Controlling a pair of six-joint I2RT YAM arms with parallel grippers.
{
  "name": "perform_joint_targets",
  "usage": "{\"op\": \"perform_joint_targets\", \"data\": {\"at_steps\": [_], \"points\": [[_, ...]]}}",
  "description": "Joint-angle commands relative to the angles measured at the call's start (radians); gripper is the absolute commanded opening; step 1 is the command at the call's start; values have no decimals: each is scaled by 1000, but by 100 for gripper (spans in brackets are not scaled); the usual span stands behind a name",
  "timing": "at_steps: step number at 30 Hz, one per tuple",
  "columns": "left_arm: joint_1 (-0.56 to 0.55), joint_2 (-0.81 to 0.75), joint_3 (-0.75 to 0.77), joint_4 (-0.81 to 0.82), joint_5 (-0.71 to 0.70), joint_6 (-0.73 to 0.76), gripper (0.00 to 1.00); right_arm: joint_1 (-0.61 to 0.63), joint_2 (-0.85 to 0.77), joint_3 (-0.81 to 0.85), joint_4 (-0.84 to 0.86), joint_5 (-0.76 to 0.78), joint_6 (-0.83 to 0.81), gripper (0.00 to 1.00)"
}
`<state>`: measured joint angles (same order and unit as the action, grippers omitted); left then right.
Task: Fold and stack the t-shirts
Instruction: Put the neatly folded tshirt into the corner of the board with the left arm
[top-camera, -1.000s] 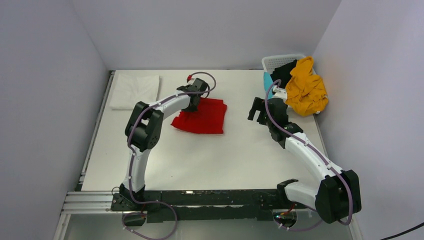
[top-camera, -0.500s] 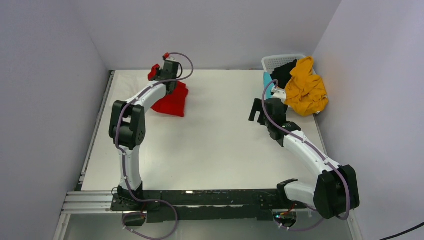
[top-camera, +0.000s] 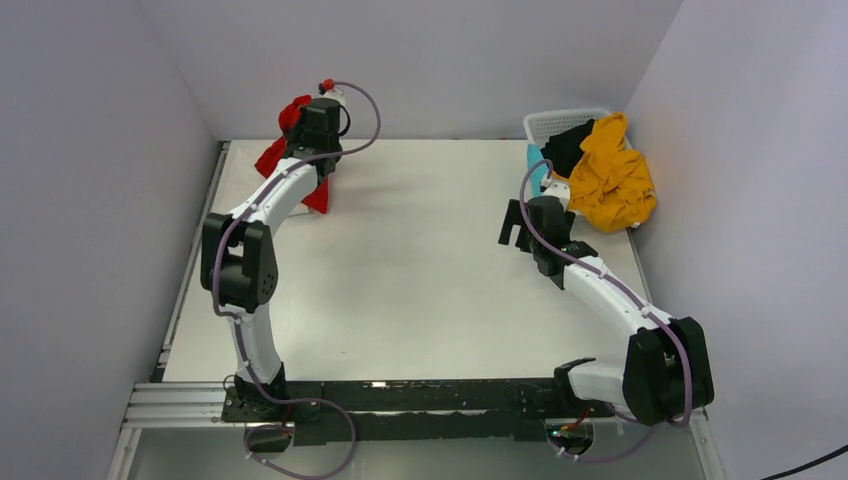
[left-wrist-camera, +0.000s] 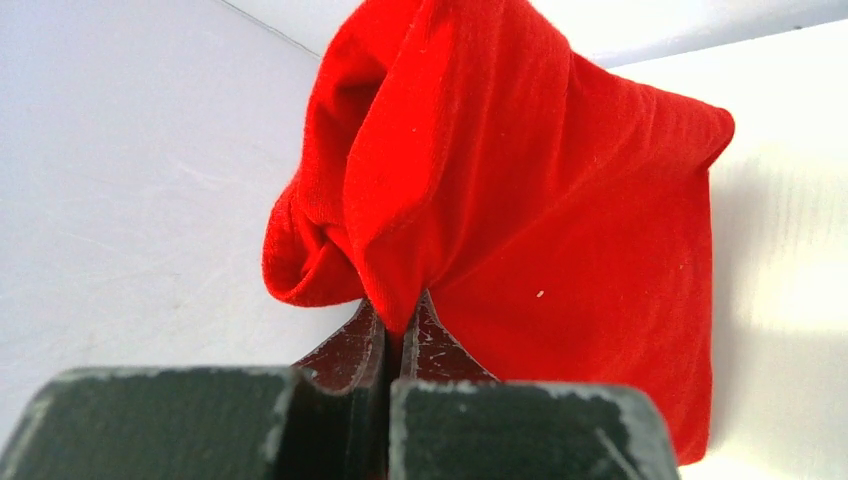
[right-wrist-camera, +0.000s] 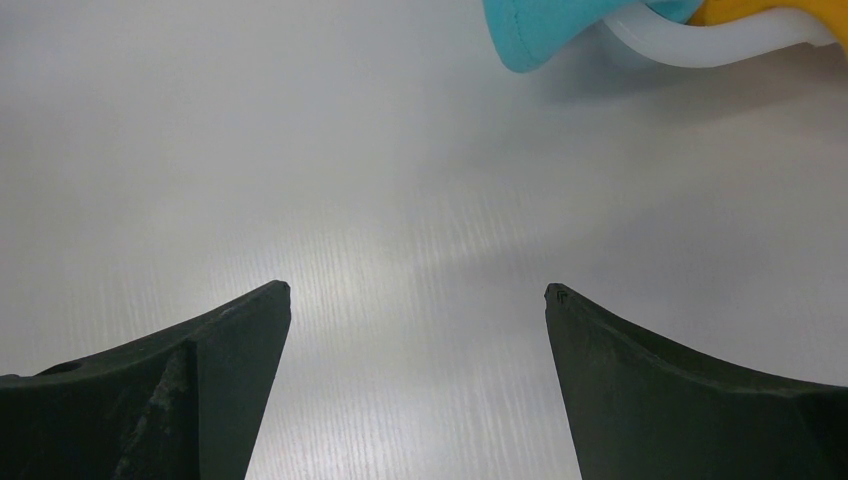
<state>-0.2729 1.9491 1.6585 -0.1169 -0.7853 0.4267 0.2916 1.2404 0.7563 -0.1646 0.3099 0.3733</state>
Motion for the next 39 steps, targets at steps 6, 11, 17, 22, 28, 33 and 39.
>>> {"op": "perform_joint_targets", "data": {"at_steps": [6, 11, 17, 22, 28, 33, 39], "points": [[37, -137, 120, -64, 63, 7, 0, -10, 16, 31, 22, 19, -4, 100], [77, -149, 108, -123, 176, -55, 0, -11, 17, 32, 18, 18, -1, 100], [132, -72, 191, -270, 331, -183, 0, -13, 19, 38, 11, 26, 1, 100], [132, -88, 233, -282, 325, -192, 0, -13, 23, 37, 12, 25, 1, 100], [127, -120, 278, -343, 316, -235, 0, -13, 32, 41, 7, 27, 3, 100], [113, -139, 286, -379, 357, -266, 0, -14, 29, 38, 7, 31, 5, 100], [110, -127, 259, -370, 387, -297, 0, -14, 30, 40, 1, 38, 4, 100]]}}
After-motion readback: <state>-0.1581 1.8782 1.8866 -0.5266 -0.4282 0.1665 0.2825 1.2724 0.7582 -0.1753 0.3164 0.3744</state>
